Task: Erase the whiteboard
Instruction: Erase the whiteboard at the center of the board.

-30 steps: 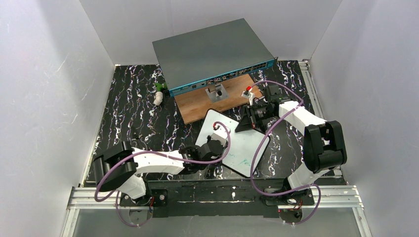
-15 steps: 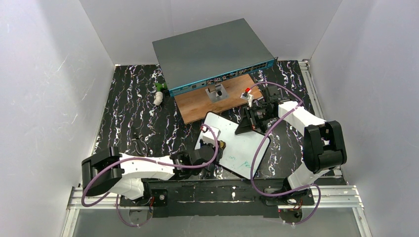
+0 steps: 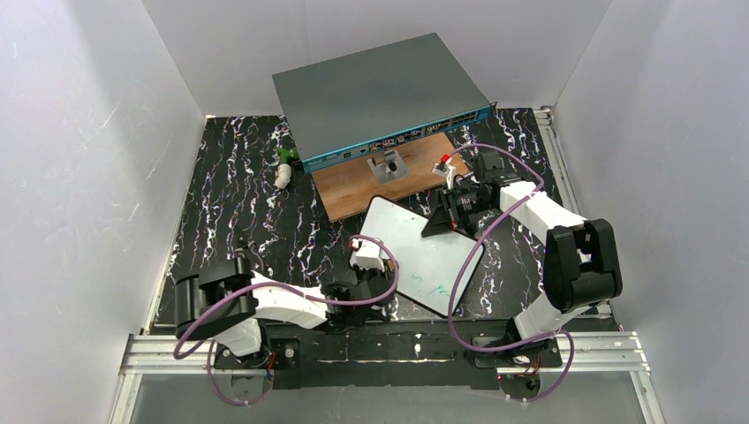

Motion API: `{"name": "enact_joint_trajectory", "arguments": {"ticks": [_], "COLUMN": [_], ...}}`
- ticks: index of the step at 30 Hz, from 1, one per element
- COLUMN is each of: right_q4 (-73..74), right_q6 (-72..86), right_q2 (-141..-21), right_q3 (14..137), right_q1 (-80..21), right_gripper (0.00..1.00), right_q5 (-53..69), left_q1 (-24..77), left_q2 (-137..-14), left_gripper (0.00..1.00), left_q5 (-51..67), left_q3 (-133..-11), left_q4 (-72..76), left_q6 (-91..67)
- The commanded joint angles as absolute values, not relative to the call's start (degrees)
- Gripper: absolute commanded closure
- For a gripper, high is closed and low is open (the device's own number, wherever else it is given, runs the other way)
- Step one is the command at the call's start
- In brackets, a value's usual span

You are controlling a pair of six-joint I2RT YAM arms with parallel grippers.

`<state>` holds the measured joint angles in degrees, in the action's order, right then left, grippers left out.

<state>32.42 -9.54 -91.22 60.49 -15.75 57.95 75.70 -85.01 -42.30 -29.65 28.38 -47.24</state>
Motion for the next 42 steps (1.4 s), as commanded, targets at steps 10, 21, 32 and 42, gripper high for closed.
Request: {"name": "enact_joint_trajectory", "arguments": {"ticks": [10, 21, 32, 42], "right_q4": [30.66, 30.29, 30.56, 30.83], "right_q6": [-5.85, -5.62, -5.69, -6.0], "right_q2": [-88.64, -88.78, -88.77, -88.68], "right_q3": [60.53, 60.32, 60.6, 60.64], "right_q1": [-15.86, -15.82, -15.82, -15.82], "right_gripper": [0.99, 0.99, 0.99, 0.99], "right_q5": [64.51, 64.62, 63.4, 62.93], "left_q1": [78.39, 77.03, 72.9, 68.17], "left_q2": [-97.47, -99.83, -97.25, -91.93], "left_gripper": [1.0, 1.0, 1.0, 1.0], "left_q5": [-40.87, -37.89, -34.77, -35.37], "left_q3": [-42.33, -48.39, -49.85, -41.46], "left_q4": [34.2, 37.32, 32.5, 26.87], "left_q6": [-49.92, -43.05, -42.6, -44.74]}}
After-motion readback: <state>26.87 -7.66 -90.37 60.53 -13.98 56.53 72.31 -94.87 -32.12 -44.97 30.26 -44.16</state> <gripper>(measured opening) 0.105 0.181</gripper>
